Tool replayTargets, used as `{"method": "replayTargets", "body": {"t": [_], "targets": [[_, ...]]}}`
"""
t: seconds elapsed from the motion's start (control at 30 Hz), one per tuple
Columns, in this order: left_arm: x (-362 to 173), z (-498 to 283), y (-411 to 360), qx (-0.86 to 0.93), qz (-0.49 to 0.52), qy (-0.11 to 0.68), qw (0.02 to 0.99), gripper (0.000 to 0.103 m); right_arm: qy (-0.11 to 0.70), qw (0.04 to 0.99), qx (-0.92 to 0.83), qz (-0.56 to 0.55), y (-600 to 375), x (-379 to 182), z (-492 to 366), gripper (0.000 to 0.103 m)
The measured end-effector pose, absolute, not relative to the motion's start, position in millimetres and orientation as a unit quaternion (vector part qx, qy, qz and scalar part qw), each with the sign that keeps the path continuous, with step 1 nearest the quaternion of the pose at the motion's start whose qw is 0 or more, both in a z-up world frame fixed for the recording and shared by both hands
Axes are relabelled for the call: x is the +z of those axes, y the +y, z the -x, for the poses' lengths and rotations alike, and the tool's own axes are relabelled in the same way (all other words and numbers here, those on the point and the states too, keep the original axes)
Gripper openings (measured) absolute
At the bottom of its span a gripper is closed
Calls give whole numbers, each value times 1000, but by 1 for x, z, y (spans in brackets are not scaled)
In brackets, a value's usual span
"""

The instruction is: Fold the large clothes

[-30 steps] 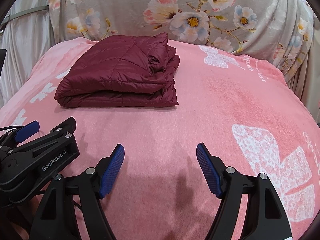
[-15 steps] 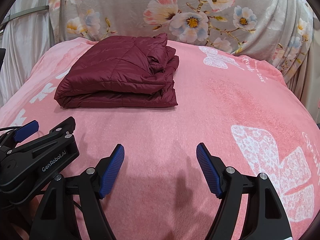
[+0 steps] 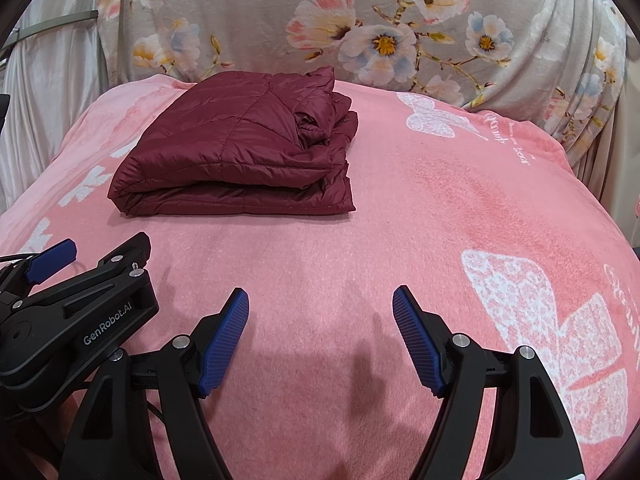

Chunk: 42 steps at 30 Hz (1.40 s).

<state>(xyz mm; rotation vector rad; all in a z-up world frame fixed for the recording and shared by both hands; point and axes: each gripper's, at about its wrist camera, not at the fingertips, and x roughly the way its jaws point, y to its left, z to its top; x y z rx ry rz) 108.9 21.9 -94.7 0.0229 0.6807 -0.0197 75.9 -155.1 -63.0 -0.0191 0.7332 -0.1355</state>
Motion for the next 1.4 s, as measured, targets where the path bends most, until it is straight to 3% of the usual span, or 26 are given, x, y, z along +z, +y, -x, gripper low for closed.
{"method": "replayTargets", "body": {"t": [0.4,0.6,1.4], "targets": [[-95,-109,22,-10,-12,333,943,79,361,931,-60,9,-155,-62,-77,73],[-95,-109,22,-10,-11,333,943,79,360,931,-57,14,-152,-61,-77,86],[-92,-108,23,-1,-12,329,944,77,361,931,-60,13,-151,-61,-77,86]]}}
